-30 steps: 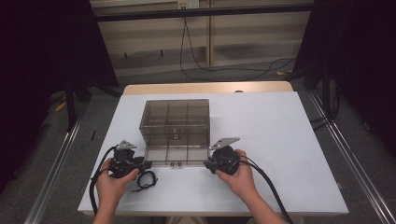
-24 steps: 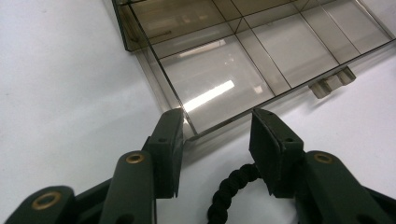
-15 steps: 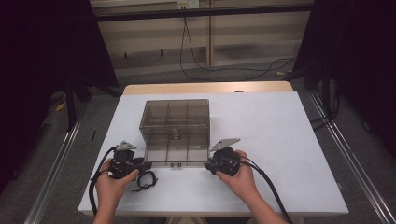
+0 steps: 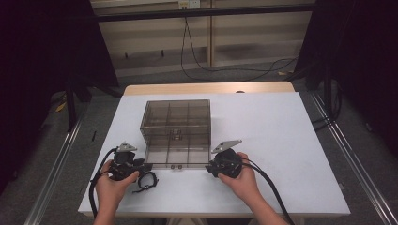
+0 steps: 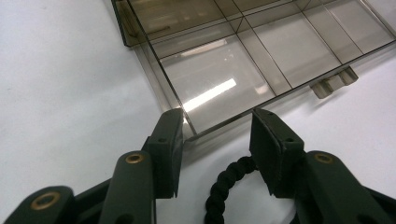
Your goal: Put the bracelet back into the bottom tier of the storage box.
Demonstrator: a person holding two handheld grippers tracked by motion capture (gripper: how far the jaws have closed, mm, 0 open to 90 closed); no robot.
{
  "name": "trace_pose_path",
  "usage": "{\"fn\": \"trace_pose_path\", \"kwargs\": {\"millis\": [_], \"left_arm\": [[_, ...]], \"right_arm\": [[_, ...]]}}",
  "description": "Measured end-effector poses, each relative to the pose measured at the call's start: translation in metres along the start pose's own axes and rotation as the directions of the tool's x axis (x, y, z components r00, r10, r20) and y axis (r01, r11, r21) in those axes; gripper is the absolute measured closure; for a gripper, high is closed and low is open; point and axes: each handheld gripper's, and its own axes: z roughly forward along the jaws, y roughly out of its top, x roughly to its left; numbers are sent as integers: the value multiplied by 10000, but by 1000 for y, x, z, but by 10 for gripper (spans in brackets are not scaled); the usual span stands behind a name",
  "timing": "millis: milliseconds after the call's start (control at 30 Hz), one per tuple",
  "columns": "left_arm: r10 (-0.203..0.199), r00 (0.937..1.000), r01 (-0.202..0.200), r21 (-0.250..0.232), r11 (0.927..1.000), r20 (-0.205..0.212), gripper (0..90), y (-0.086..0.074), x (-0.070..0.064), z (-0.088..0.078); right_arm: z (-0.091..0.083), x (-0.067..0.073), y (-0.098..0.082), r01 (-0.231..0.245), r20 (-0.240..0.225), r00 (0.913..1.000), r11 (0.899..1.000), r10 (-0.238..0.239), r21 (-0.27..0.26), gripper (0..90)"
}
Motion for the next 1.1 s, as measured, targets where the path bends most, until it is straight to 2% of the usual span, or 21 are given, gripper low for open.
{"fn": "trace_pose_path", "kwargs": {"millis": [100, 300, 600, 867, 1100], "left_arm": [[128, 9999, -129, 101, 9999, 10, 550, 0, 0, -1], [7, 10000, -7, 7, 10000, -29, 547, -2, -1, -2], [137, 9999, -136, 157, 9998, -36, 545, -3, -3, -4], [68, 10000, -68, 61, 10000, -19, 545, -4, -2, -4], [39, 9999, -41, 122, 9999, 130, 503, -5, -1, -3]], "right_arm": [[1, 0, -1, 78, -36, 10000, 10000, -78, 10, 715], [1, 1, -2, 111, -62, 9999, 9999, -110, 47, 715], [0, 1, -2, 206, -74, 9998, 9998, -206, 64, 715], [-2, 1, -2, 217, -127, 9997, 9998, -216, 55, 714], [-4, 0, -1, 179, -76, 9998, 9997, -181, -161, 622]]}}
